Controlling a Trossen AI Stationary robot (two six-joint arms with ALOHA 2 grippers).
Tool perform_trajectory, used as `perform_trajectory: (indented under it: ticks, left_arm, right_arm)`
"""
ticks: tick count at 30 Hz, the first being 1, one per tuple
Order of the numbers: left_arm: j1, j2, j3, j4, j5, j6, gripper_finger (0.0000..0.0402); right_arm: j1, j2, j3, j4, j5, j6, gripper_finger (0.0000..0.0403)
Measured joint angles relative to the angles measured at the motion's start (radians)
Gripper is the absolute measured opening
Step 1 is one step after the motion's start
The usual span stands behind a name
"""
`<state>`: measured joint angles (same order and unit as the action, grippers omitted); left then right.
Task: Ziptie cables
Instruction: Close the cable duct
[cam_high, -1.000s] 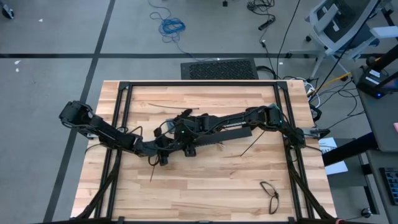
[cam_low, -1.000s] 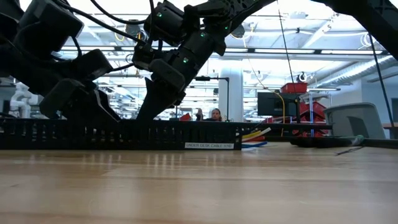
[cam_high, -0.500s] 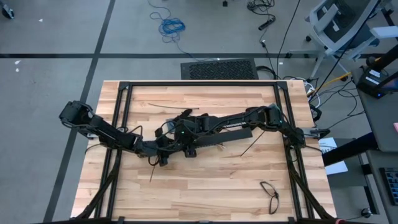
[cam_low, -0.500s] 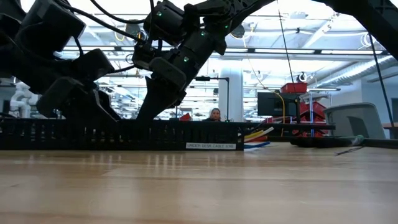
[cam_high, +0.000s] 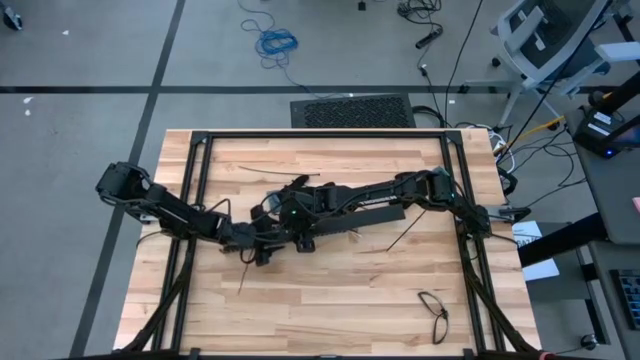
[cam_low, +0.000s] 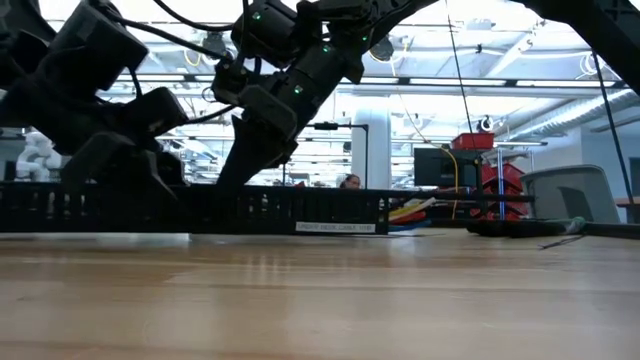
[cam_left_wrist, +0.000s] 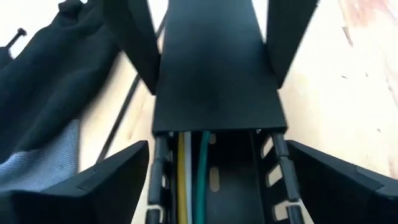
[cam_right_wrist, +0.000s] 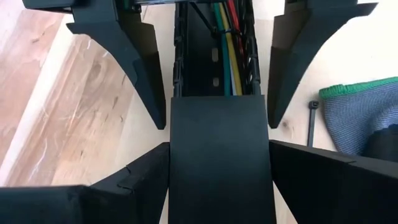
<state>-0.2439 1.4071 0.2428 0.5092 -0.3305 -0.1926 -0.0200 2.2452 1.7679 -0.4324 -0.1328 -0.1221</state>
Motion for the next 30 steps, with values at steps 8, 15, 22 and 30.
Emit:
perform_trajectory:
  ticks: [8,15,22,30]
  left_arm:
    - [0.003,-0.065,0.003,-0.003,-0.007,0.03,0.0375]
    - [0.001,-0.237,0.003,-0.019,0.017,0.1,0.0375]
    - [-0.028,-0.369,0.004,-0.35,0.092,-0.023,0.0375]
    - [-0.029,-0.321,0.003,-0.363,0.024,-0.035,0.0375]
  right_arm:
    - [0.0,0.007,0.0,-0.064,0.001,-0.006,0.0249]
    - [0.0,0.02,0.004,-0.081,-0.003,-0.01,0.0249]
    - [-0.006,0.022,0.003,-0.099,-0.002,-0.006,0.0249]
    - [-0.016,0.025,0.0,-0.086,-0.007,-0.006,0.0249]
